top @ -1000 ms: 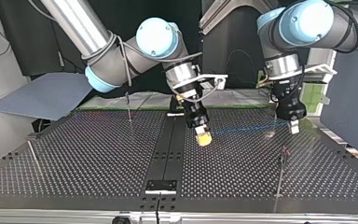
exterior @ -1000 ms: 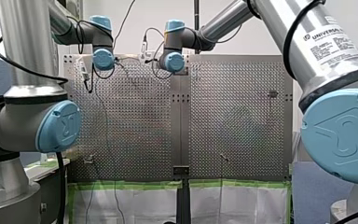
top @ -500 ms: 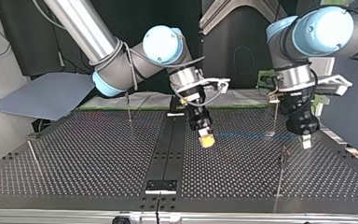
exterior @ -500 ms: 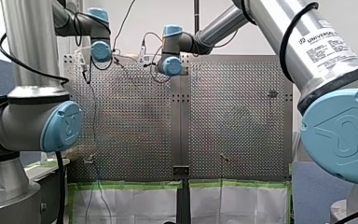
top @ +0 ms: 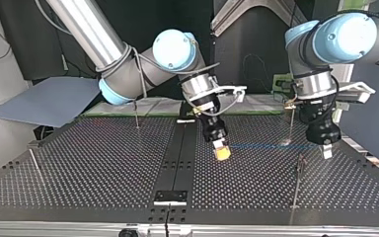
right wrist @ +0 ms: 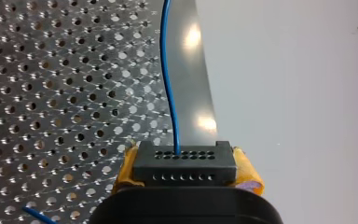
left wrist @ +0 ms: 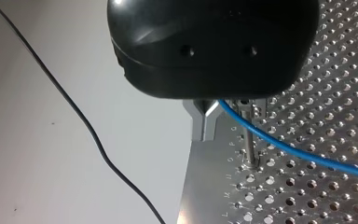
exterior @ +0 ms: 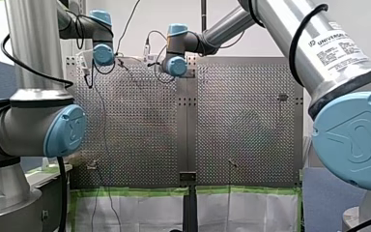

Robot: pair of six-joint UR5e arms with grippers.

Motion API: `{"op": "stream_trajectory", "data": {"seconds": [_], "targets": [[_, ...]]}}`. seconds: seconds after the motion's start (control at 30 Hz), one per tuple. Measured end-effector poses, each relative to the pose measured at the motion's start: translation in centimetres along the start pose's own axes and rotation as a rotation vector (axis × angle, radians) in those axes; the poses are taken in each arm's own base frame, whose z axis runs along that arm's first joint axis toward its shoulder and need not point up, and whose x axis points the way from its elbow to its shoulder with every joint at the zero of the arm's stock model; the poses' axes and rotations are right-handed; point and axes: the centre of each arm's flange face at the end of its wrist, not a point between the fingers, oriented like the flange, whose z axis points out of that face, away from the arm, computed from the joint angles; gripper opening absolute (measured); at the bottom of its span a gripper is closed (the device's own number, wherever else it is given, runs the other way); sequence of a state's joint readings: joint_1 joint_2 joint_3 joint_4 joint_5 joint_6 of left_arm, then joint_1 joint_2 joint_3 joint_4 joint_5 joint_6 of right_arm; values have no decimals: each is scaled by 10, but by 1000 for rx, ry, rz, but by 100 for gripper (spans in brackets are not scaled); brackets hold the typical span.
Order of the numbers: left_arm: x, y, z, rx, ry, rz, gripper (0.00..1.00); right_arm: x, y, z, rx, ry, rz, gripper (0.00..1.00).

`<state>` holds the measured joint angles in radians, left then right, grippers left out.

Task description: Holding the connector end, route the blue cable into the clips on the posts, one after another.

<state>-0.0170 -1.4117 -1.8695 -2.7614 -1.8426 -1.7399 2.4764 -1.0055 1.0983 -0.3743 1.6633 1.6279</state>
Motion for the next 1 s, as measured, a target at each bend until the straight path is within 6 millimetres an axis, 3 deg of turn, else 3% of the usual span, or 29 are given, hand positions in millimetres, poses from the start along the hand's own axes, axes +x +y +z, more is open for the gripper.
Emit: {"op": "stream_trajectory", "data": {"seconds": [0.3,1.0], "targets": [[15,3,14,21,30,-2,0,-18,1,3,-1,-20,0,0],[6,6,43,64,3,-50,0,-15,6,10,-7,-11,5,0]]}}
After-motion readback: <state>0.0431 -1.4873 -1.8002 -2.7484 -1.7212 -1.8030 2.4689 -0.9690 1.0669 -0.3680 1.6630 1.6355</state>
